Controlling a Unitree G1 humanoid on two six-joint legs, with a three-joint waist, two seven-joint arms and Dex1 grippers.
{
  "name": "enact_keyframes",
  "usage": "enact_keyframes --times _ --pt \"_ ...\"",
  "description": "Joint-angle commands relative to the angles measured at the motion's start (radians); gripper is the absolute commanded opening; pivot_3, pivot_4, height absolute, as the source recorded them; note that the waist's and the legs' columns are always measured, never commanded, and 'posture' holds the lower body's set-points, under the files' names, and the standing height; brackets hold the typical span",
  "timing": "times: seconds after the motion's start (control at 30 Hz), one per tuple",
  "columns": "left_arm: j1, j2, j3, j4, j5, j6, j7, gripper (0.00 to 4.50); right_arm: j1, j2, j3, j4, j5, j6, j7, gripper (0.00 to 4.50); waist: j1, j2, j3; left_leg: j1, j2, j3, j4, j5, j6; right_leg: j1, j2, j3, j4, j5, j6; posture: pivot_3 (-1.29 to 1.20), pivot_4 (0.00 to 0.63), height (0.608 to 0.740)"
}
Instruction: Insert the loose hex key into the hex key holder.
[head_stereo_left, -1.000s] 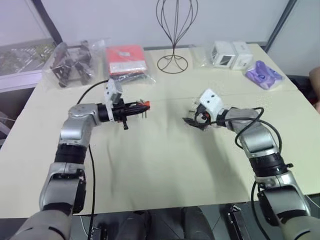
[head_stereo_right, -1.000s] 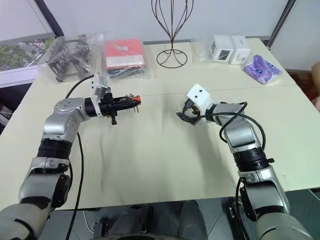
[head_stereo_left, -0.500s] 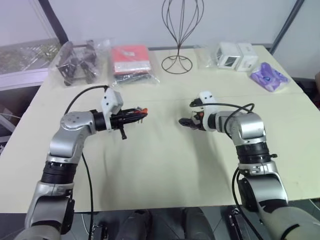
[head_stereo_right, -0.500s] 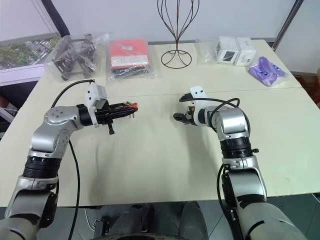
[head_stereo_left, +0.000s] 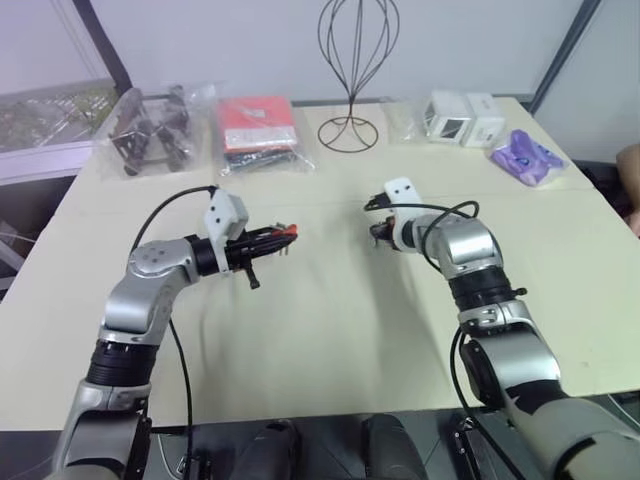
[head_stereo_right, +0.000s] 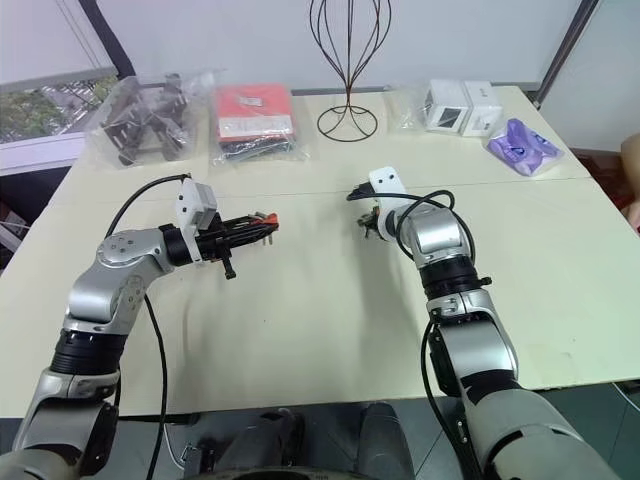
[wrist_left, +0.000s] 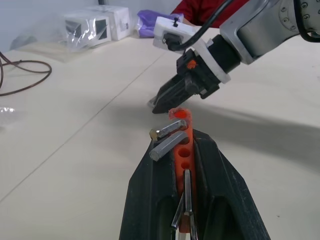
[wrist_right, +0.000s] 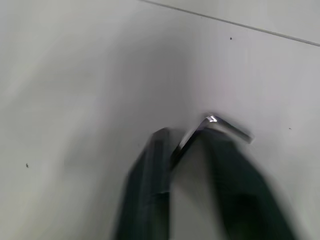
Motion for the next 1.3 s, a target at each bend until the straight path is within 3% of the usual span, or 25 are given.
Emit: enact_keyframes --times 0.03,0.17,0.3,0.4,0.57,0.67,0.93,1.3 --pt "-0.006 -0.002 0.003 -0.029 -0.018 -0.007 0.008 0.0 0.033 0.026 0.021 0.059 0.003 0.041 0.007 0.03 0.001 0.0 -0.001 0.0 0.0 0.0 0.0 0.0 0.0 0.0 0.0 0.0 0.0 0.0 0.0 0.0 0.15 0.74" --pt "-0.017 -0.003 0.002 -0.012 -0.016 -0.013 0.007 0.0 0.017 0.026 -0.002 0.06 0.006 0.01 -0.007 0.03 0.0 0.0 -0.001 0.0 0.0 0.0 0.0 0.0 0.0 0.0 0.0 0.0 0.0 0.0 0.0 0.0 0.15 0.74" --pt "-0.058 0.004 0.007 0.034 -0.045 0.012 -0.037 0.0 -0.019 0.023 -0.073 -0.011 0.033 -0.246 -0.006 0.03 0.001 0.001 -0.001 0.0 0.0 0.0 0.0 0.0 0.0 0.0 0.0 0.0 0.0 0.0 0.0 0.0 0.15 0.74" --pt "-0.105 0.013 0.005 0.077 -0.082 0.046 -0.097 0.0 -0.02 0.034 -0.137 -0.104 0.125 -0.388 0.075 0.03 0.002 0.003 0.001 -0.003 0.0 0.001 0.0 0.0 0.0 -0.003 0.0 0.001 0.0 0.0 0.0 0.0 0.15 0.74" --pt "-0.19 0.014 -0.03 0.16 -0.101 0.079 -0.197 0.0 0.023 0.03 -0.206 -0.319 0.351 -0.337 0.265 0.03 0.004 0.003 0.0 -0.003 0.0 0.0 -0.002 0.0 0.001 -0.003 0.0 0.001 -0.002 0.0 0.0 0.0 0.15 0.74" --pt "-0.295 -0.022 -0.033 0.282 -0.122 0.098 -0.252 0.0 0.051 0.038 -0.235 -0.452 0.473 -0.289 0.309 0.03 0.006 0.003 0.001 -0.003 -0.001 -0.001 -0.001 0.0 0.001 -0.003 0.0 0.0 -0.002 0.0 0.0 0.0 0.15 0.74" --pt "-0.491 -0.083 -0.04 0.513 -0.087 0.041 -0.348 0.0 0.098 0.05 -0.237 -0.612 0.601 -0.235 0.259 0.03 0.001 0.003 0.001 -0.003 -0.001 -0.001 -0.001 0.0 0.001 -0.003 0.0 0.0 -0.002 0.0 0.0 0.0 0.15 0.74" --pt "-0.546 -0.141 -0.031 0.598 -0.053 -0.018 -0.38 0.0 0.132 0.069 -0.207 -0.66 0.635 -0.242 0.194 0.03 0.004 0.003 0.001 -0.003 -0.001 -0.001 -0.001 0.0 0.001 -0.003 0.0 0.0 -0.001 0.0 0.0 0.0 0.15 0.74"
